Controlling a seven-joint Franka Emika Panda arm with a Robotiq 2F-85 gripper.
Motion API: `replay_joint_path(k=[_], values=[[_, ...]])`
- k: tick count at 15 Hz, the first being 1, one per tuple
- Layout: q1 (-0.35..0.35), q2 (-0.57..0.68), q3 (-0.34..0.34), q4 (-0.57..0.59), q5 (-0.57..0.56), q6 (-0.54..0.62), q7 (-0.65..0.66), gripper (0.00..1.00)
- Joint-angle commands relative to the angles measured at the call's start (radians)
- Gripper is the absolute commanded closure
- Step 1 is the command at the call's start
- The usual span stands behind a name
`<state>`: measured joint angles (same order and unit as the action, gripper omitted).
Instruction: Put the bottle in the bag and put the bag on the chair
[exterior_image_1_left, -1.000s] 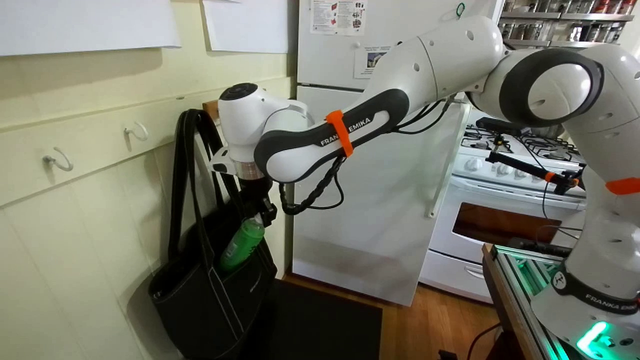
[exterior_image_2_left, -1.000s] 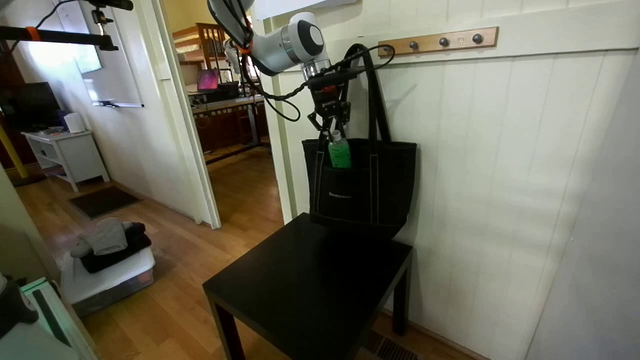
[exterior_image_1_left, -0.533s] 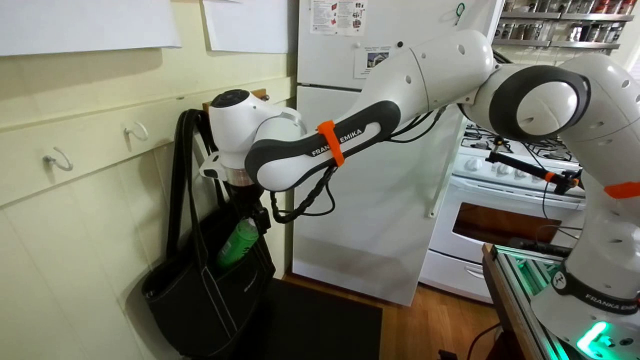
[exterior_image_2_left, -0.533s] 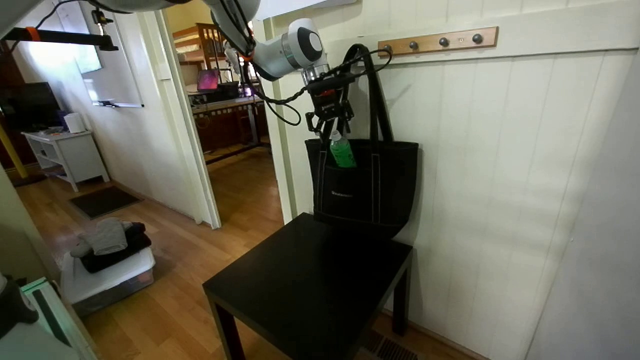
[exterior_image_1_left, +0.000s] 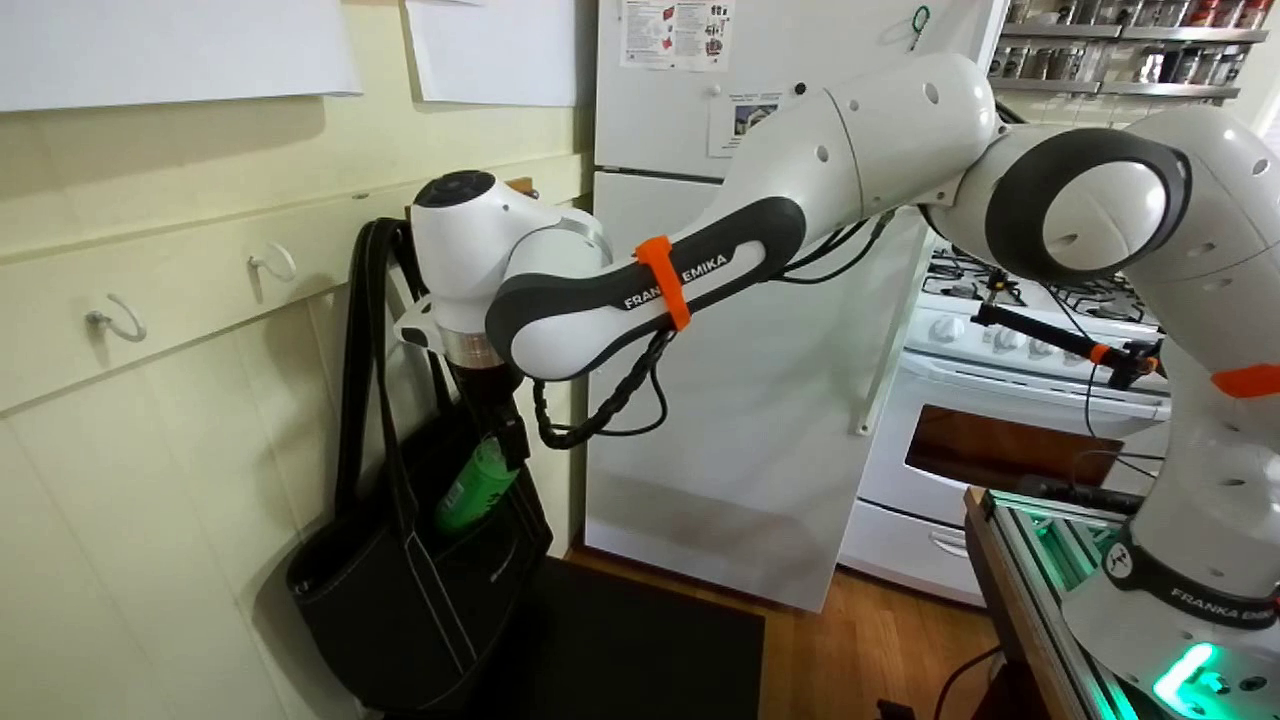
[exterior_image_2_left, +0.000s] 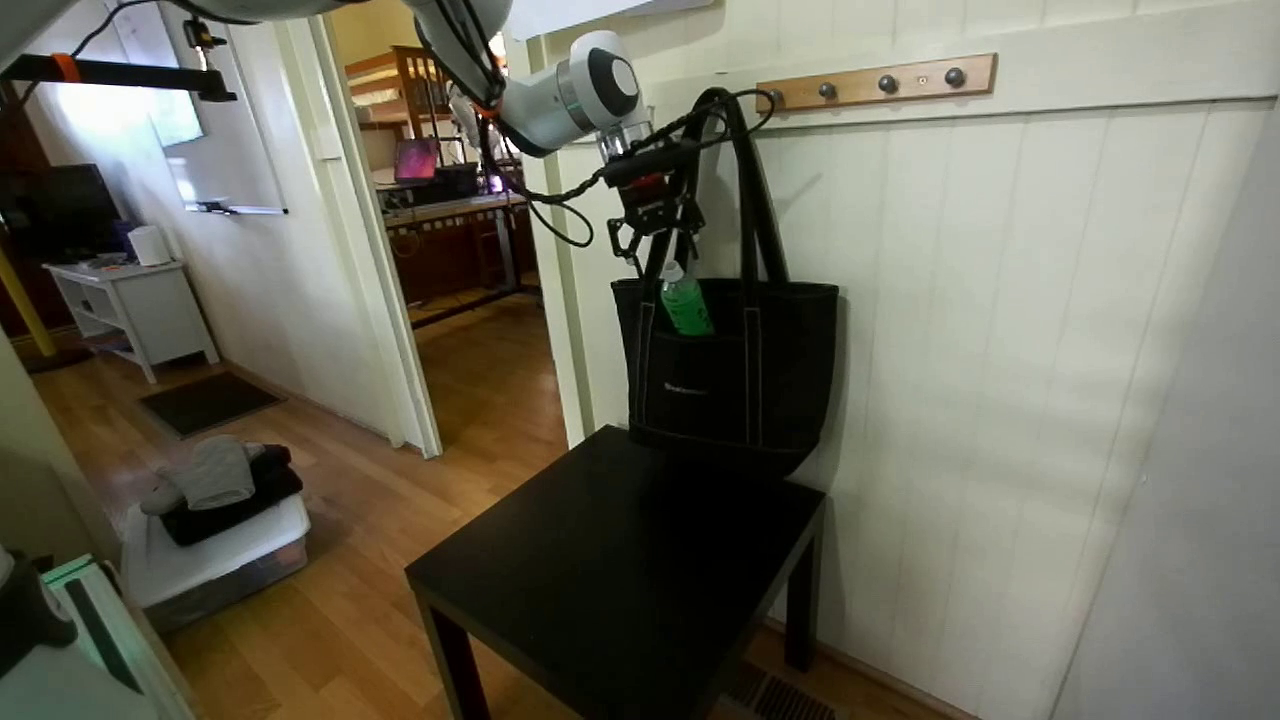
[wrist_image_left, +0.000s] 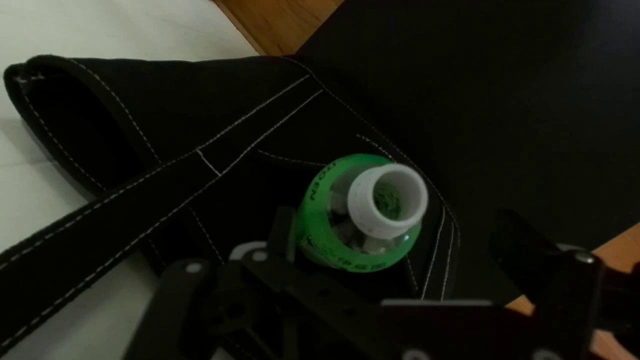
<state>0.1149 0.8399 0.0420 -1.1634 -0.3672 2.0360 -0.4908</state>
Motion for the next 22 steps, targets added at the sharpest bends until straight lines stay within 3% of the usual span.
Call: replay_joint_path(k=[1, 6, 7, 9, 17, 22], values=[[0.016, -0.062, -0.02, -0.087, 0.019, -0.006, 0.155, 0.0], [0.009, -0.081, -0.027, -0.129, 0.051, 0.009, 0.331, 0.04], [0.008, -0.083, -0.029, -0.137, 0.057, 0.015, 0.36, 0.21], [0.008, -0.085, -0.033, -0.142, 0.068, 0.023, 0.404, 0.3], [0.015, -0.099, -0.057, -0.158, 0.056, 0.082, 0.52, 0.95], [0.013, -0.067, -0.065, -0.128, 0.056, 0.131, 0.528, 0.93]])
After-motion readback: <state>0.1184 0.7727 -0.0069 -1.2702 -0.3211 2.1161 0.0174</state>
